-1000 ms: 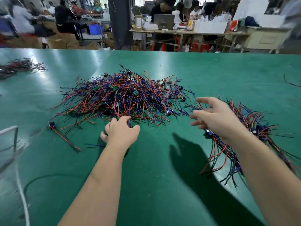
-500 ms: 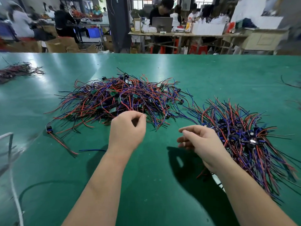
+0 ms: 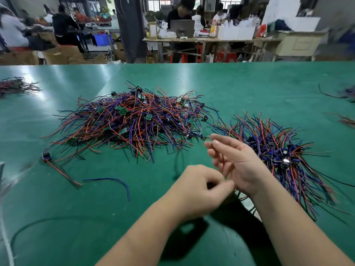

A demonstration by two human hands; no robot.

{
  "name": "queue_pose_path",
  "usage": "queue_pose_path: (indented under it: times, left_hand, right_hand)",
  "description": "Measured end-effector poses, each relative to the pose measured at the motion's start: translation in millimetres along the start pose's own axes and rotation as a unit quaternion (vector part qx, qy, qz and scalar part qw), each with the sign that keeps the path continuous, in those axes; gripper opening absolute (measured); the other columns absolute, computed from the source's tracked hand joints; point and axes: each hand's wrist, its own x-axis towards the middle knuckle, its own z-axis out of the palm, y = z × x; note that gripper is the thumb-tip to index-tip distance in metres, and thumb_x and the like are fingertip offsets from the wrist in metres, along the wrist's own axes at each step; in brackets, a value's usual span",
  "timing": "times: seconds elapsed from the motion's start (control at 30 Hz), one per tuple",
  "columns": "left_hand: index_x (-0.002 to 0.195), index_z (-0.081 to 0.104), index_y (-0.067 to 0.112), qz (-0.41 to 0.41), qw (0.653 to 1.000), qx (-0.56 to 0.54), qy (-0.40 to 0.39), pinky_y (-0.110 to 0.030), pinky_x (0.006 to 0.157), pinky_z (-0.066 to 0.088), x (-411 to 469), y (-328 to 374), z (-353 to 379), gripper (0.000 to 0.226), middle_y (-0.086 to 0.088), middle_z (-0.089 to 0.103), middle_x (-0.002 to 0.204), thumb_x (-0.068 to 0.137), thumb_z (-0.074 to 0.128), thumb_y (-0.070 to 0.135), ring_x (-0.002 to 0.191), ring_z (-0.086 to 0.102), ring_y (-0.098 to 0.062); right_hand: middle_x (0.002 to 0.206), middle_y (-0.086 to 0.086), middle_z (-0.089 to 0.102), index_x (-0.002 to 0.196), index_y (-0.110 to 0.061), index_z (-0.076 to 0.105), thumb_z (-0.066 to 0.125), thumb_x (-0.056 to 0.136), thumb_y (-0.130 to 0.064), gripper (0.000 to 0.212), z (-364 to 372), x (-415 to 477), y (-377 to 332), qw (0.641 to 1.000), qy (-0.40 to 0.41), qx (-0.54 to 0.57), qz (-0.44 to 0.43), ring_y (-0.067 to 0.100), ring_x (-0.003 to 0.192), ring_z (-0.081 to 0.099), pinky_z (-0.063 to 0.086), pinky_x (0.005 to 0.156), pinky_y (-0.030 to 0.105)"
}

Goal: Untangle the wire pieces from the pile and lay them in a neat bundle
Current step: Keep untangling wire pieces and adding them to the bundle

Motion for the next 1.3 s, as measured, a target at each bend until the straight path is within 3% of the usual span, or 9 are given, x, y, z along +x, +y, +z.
queue_pose_path:
  times: [0.13,0.2,0.27,0.43,0.7,0.8,1.03,1.2,1.3]
  left_hand:
    - [0.04,0.04,0.018,-0.233,0.911,-0.322,0.112,-0.024,0.052,0.044,16,-9,-24,0.056,0.0,0.054,0.051,0.093,0.046,0.035,0.064,0.065,-0.029]
    - [0.04,0.042,0.02,-0.272,0.905,-0.305,0.118,-0.028,0.061,0.046,17,-15,-37,0.058,0.001,0.072,0.082,0.094,0.043,0.04,0.07,0.068,-0.022]
    - [0.047,0.05,0.021,-0.287,0.913,-0.26,0.125,-0.03,0.068,0.045,16,-18,-43,0.052,0.002,0.073,0.099,0.093,0.046,0.043,0.076,0.066,-0.018]
    - [0.098,0.07,0.022,-0.194,0.921,-0.325,0.089,-0.03,0.078,0.044,17,-13,-36,0.042,0.006,0.074,0.097,0.085,0.046,0.054,0.086,0.069,-0.013]
    - [0.099,0.066,0.016,-0.083,0.862,-0.471,0.168,-0.028,0.081,0.054,17,-11,-36,0.028,-0.004,0.072,0.088,0.075,0.06,0.028,0.081,0.067,-0.015]
    - [0.092,0.063,0.012,-0.072,0.855,-0.47,0.206,-0.02,0.062,0.054,18,-12,-38,0.021,0.0,0.07,0.075,0.074,0.063,0.023,0.068,0.067,-0.01]
    - [0.084,0.061,0.015,-0.099,0.854,-0.456,0.229,-0.02,0.053,0.052,19,-15,-39,0.007,0.001,0.069,0.07,0.08,0.066,0.017,0.054,0.064,-0.01]
    - [0.076,0.065,0.012,-0.076,0.923,-0.294,0.235,-0.023,0.059,0.055,17,-19,-33,0.013,0.003,0.068,0.064,0.085,0.067,0.003,0.059,0.063,-0.009]
    - [0.072,0.066,0.017,-0.064,0.946,-0.192,0.252,-0.028,0.061,0.057,16,-22,-31,0.016,0.005,0.068,0.062,0.083,0.071,0.006,0.06,0.063,-0.009]
  right_hand:
    - [0.076,0.004,0.073,0.071,-0.019,0.078,0.062,0.068,-0.009,0.019,-1,-2,-7,0.998,-0.014,0.055,-0.042,0.006,0.057,0.065,0.05,0.05,0.014]
    - [0.077,0.004,0.073,0.071,-0.021,0.078,0.062,0.068,-0.01,0.019,0,-4,-7,0.997,-0.029,0.062,-0.04,0.006,0.058,0.065,0.05,0.05,0.014]
    - [0.077,0.002,0.073,0.072,-0.021,0.078,0.068,0.064,-0.013,0.015,1,-6,-6,0.996,-0.047,0.063,-0.034,0.005,0.058,0.065,0.05,0.05,0.014]
    - [0.079,0.002,0.074,0.072,-0.02,0.078,0.075,0.053,-0.019,0.019,4,-11,-5,0.994,-0.068,0.082,-0.013,0.005,0.057,0.066,0.049,0.046,0.015]
    - [0.083,0.009,0.074,0.077,-0.02,0.064,0.06,0.076,-0.017,0.005,13,-11,8,0.993,-0.093,0.037,0.059,0.01,0.054,0.066,0.05,0.044,0.017]
    - [0.081,0.01,0.074,0.083,-0.02,0.054,0.058,0.077,-0.019,0.008,16,-12,13,0.99,-0.11,0.014,0.086,0.013,0.055,0.068,0.051,0.044,0.018]
    - [0.079,0.013,0.071,0.081,-0.012,0.061,0.063,0.069,-0.02,0.015,13,-12,14,0.994,-0.095,-0.049,0.031,0.019,0.062,0.068,0.05,0.052,0.019]
    - [0.077,-0.004,0.063,0.098,-0.021,0.068,0.075,0.06,-0.028,0.039,9,-9,17,0.984,-0.061,-0.147,-0.083,0.009,0.064,0.058,0.046,0.056,0.018]
    - [0.089,0.002,0.065,0.09,-0.031,0.072,0.081,0.057,-0.032,0.034,7,-8,21,0.94,-0.018,-0.292,-0.177,0.01,0.073,0.054,0.048,0.071,0.023]
